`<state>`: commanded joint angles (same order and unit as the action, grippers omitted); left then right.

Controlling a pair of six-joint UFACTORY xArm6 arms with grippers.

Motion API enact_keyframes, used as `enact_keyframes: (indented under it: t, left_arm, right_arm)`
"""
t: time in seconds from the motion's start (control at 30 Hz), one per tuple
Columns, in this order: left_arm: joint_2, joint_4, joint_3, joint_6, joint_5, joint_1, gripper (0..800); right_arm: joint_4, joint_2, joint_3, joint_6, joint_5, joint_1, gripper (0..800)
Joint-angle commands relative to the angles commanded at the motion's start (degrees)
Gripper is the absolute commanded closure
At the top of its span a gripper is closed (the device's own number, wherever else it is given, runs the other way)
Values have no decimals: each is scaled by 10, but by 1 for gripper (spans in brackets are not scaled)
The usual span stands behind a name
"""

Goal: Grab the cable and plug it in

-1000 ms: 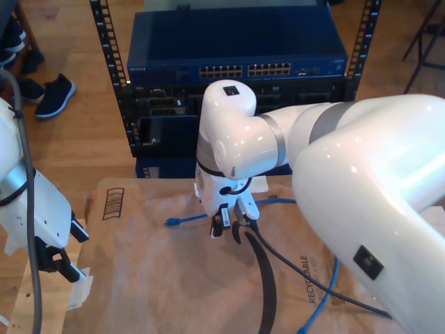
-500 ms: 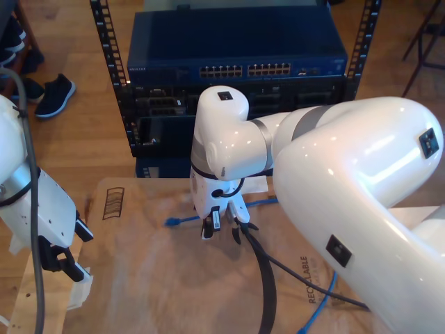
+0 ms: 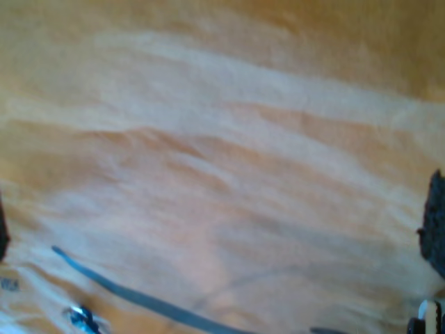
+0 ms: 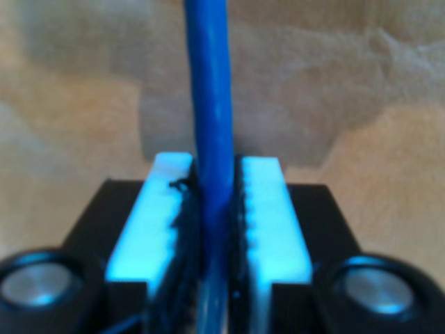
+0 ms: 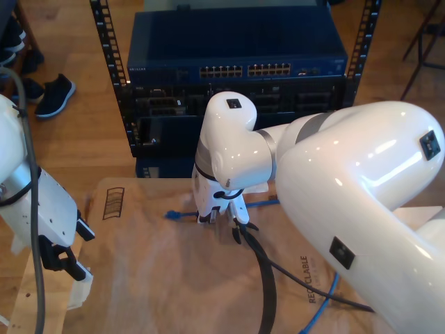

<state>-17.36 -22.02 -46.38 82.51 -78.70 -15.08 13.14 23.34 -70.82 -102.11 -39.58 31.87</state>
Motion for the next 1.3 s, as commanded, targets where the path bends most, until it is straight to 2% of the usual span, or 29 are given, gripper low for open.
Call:
enact_keyframes:
  t: [0.23, 0.37, 0.5, 0.67, 0.8, 1.0, 1.1, 1.3]
  left_arm:
    - [0, -146, -44, -4, -89, -2, 1]
    - [-1, -220, -43, -26, -118, -8, 1]
    - [-1, -289, -46, -83, -171, -47, 1]
    - [0, -386, -52, -150, -241, -98, 6]
    - [-2, -396, -51, -162, -253, -104, 7]
    - [-2, -402, -50, -165, -272, -104, 26]
    - [-4, -427, -47, -177, -293, -105, 66]
    - [-2, -436, -47, -178, -295, -104, 110]
  right_arm:
    - [29, -222, 156, 3, -35, -9, 798]
    - [76, -335, 207, 4, -108, -33, 798]
    - [108, -412, 221, 4, -161, -53, 798]
    - [203, -443, 220, 4, -219, -81, 798]
    - [276, -448, 209, 7, -223, -82, 798]
    - [287, -447, 186, 10, -224, -75, 798]
    - [289, -445, 176, 10, -224, -72, 798]
    - [301, -446, 171, 11, -227, -69, 798]
